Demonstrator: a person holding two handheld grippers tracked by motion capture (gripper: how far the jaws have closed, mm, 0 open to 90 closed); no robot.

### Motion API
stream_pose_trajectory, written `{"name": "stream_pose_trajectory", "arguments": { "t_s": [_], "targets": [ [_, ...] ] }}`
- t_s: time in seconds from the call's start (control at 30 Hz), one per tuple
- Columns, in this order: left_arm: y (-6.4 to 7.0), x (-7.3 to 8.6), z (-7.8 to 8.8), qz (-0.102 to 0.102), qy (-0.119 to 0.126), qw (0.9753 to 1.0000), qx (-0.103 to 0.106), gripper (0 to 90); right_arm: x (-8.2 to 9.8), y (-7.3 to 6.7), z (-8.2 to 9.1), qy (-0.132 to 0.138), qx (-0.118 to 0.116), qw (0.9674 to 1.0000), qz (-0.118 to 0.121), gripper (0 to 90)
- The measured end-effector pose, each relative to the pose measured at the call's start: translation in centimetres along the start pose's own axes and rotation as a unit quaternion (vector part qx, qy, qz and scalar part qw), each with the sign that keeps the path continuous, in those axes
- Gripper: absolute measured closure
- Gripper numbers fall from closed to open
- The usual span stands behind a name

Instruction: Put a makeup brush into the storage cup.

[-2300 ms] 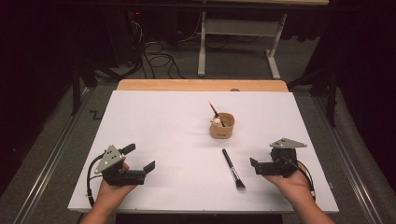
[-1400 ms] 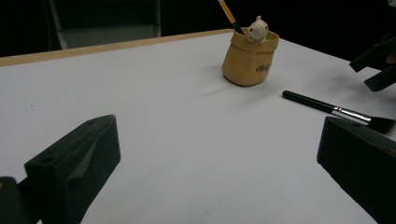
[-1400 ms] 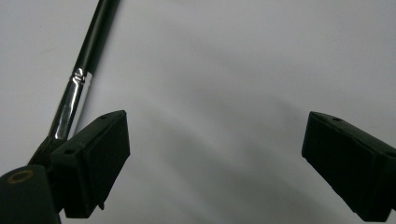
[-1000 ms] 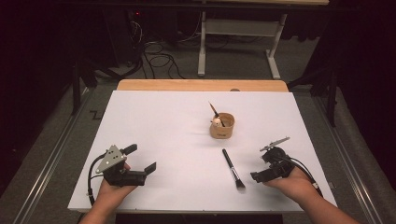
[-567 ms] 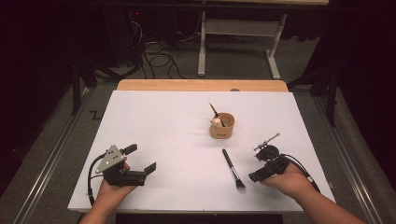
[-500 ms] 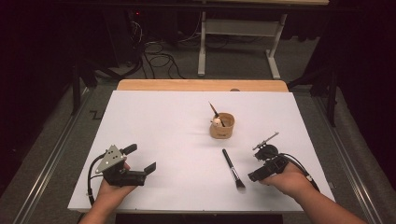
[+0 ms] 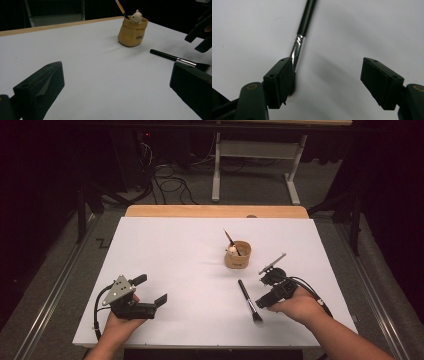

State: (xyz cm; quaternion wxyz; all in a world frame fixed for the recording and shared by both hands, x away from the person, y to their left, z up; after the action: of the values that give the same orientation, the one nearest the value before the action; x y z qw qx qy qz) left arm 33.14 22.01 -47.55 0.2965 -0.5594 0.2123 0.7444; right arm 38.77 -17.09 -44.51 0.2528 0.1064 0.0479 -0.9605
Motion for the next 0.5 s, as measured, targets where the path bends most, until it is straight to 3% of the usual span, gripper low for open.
{"name": "stream_pose_trajectory", "arguments": {
  "t_s": [0.43, 0.47, 0.5],
  "targets": [
    [-0.1, 0.0, 0.1, -0.003, -0.001, 1.0, 0.001, 0.4, -0.6, -2.0, -1.3, -0.007, -0.022, 0.9996, 0.014, 45.5],
    [-0.1, 0.0, 0.1, -0.003, -0.001, 1.0, 0.002, 0.4, -0.5, -2.3, -1.3, -0.011, -0.024, 0.9996, 0.003, 46.5],
    [-0.1, 0.0, 0.1, -0.003, -0.001, 1.0, 0.002, 0.3, -0.6, -2.3, -1.5, -0.007, -0.025, 0.9996, 0.013, 47.9]
  ]
}}
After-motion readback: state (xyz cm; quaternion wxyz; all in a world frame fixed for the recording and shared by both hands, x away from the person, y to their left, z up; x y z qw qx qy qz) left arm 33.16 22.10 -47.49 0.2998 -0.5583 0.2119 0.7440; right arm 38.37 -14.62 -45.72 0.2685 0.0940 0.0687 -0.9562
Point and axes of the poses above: each handheld gripper's, and its own axes: z roughly backward along the jaws, x roughly out of its underside, y roughly to its right, the point moved 3 cm from there along -z, roughly forward along the jaws, and after that the axes turned 9 degrees about -z, right-handed, at the moved point
